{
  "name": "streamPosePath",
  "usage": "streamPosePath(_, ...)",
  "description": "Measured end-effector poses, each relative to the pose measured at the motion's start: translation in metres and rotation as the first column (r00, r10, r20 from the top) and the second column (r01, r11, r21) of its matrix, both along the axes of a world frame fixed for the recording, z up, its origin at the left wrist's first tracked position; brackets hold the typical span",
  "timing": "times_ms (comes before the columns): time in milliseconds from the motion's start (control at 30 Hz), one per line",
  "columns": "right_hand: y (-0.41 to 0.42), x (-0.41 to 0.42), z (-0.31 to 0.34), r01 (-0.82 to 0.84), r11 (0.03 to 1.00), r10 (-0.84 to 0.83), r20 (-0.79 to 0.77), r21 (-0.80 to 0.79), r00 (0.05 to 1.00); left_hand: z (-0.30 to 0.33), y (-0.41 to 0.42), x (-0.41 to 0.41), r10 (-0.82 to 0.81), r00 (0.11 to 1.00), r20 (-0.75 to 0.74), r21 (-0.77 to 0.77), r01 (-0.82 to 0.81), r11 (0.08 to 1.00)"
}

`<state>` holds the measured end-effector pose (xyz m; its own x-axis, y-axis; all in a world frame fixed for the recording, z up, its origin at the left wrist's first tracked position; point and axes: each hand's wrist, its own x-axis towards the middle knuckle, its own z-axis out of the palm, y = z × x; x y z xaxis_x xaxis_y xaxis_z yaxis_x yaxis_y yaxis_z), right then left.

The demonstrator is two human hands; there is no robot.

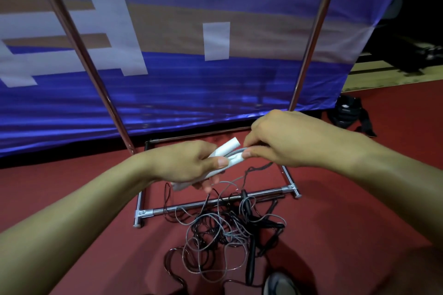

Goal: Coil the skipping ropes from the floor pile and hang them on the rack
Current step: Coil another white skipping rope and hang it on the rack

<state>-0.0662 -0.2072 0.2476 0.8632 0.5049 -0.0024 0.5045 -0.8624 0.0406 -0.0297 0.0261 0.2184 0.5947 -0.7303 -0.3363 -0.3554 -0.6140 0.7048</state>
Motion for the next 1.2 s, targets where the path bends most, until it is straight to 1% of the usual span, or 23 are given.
streamPosePath(100, -0.003, -0.001, 0.002, -0.015, 0.996, 0.018, -0.037, 0.093, 0.999, 0.002, 0.001, 0.000, -0.083, 0.994, 0.071, 0.074, 0.077, 0.994)
streamPosePath(200, -0.002, -0.002, 0.005, -0.103, 0.977, 0.123, -0.098, 0.187, 0.988, 0.002, 0.000, -0.001, -0.135, 0.989, 0.055, 0.102, 0.129, 0.986)
streamPosePath(267, -0.002, -0.002, 0.005, -0.144, 0.962, 0.182, -0.152, 0.231, 0.972, 0.000, -0.003, -0.005, -0.218, 0.968, 0.125, 0.128, 0.202, 0.971)
streamPosePath(300, -0.003, -0.001, 0.004, -0.150, 0.952, 0.202, -0.176, 0.267, 0.964, -0.001, -0.004, -0.007, -0.256, 0.954, 0.157, 0.122, 0.238, 0.963)
streamPosePath(367, -0.006, 0.003, -0.001, -0.133, 0.922, 0.233, -0.247, 0.363, 0.941, 0.001, -0.005, -0.009, -0.294, 0.942, 0.164, 0.063, 0.287, 0.956)
streamPosePath(433, -0.010, 0.007, -0.010, -0.046, 0.867, 0.257, -0.366, 0.497, 0.895, 0.004, -0.004, -0.008, -0.292, 0.941, 0.173, -0.035, 0.303, 0.952)
streamPosePath(500, -0.010, 0.007, -0.020, 0.106, 0.781, 0.263, -0.479, 0.615, 0.838, 0.007, -0.001, -0.004, -0.272, 0.939, 0.209, -0.129, 0.302, 0.945)
streamPosePath(567, -0.008, 0.008, -0.031, 0.245, 0.671, 0.270, -0.538, 0.700, 0.799, 0.008, 0.002, -0.001, -0.199, 0.950, 0.240, -0.204, 0.250, 0.946)
streamPosePath(633, -0.002, 0.009, -0.039, 0.421, 0.535, 0.268, -0.620, 0.732, 0.737, 0.009, 0.005, 0.003, -0.111, 0.957, 0.268, -0.251, 0.181, 0.951)
streamPosePath(667, 0.000, 0.009, -0.042, 0.461, 0.493, 0.253, -0.629, 0.738, 0.735, 0.010, 0.007, 0.005, -0.072, 0.958, 0.276, -0.269, 0.149, 0.951)
streamPosePath(700, 0.001, 0.009, -0.043, 0.453, 0.485, 0.208, -0.602, 0.748, 0.771, 0.011, 0.009, 0.008, -0.036, 0.958, 0.285, -0.282, 0.120, 0.952)
streamPosePath(733, 0.001, 0.008, -0.044, 0.407, 0.513, 0.141, -0.542, 0.756, 0.829, 0.011, 0.012, 0.011, -0.004, 0.956, 0.293, -0.295, 0.094, 0.951)
streamPosePath(767, 0.002, 0.007, -0.043, 0.342, 0.563, 0.076, -0.459, 0.752, 0.885, 0.010, 0.014, 0.013, 0.021, 0.954, 0.299, -0.305, 0.074, 0.949)
streamPosePath(800, 0.003, 0.005, -0.041, 0.284, 0.609, 0.035, -0.383, 0.741, 0.923, 0.009, 0.015, 0.014, 0.038, 0.954, 0.298, -0.315, 0.061, 0.947)
streamPosePath(833, 0.004, 0.005, -0.040, 0.249, 0.631, 0.021, -0.337, 0.735, 0.941, 0.009, 0.015, 0.015, 0.050, 0.955, 0.294, -0.325, 0.050, 0.944)
streamPosePath(900, 0.005, 0.004, -0.039, 0.225, 0.626, 0.037, -0.317, 0.746, 0.948, 0.008, 0.015, 0.015, 0.097, 0.956, 0.276, -0.342, 0.003, 0.940)
streamPosePath(933, 0.005, 0.005, -0.040, 0.216, 0.644, 0.052, -0.323, 0.734, 0.945, 0.009, 0.015, 0.015, 0.141, 0.955, 0.261, -0.356, -0.040, 0.934)
streamPosePath(1000, 0.005, 0.004, -0.043, 0.174, 0.741, 0.057, -0.319, 0.649, 0.946, 0.010, 0.016, 0.018, 0.246, 0.937, 0.250, -0.378, -0.139, 0.915)
streamPosePath(1033, 0.005, 0.003, -0.045, 0.154, 0.791, 0.050, -0.314, 0.592, 0.948, 0.010, 0.017, 0.021, 0.287, 0.920, 0.266, -0.368, -0.178, 0.913)
streamPosePath(1100, 0.009, 0.002, -0.045, 0.173, 0.837, 0.009, -0.329, 0.520, 0.944, 0.007, 0.017, 0.023, 0.326, 0.883, 0.338, -0.293, -0.230, 0.928)
streamPosePath(1167, 0.014, 0.003, -0.045, 0.229, 0.844, -0.050, -0.354, 0.484, 0.934, 0.002, 0.017, 0.025, 0.327, 0.840, 0.433, -0.170, -0.280, 0.945)
streamPosePath(1200, 0.017, 0.003, -0.045, 0.231, 0.858, -0.066, -0.348, 0.458, 0.935, 0.000, 0.016, 0.025, 0.316, 0.817, 0.482, -0.106, -0.303, 0.947)
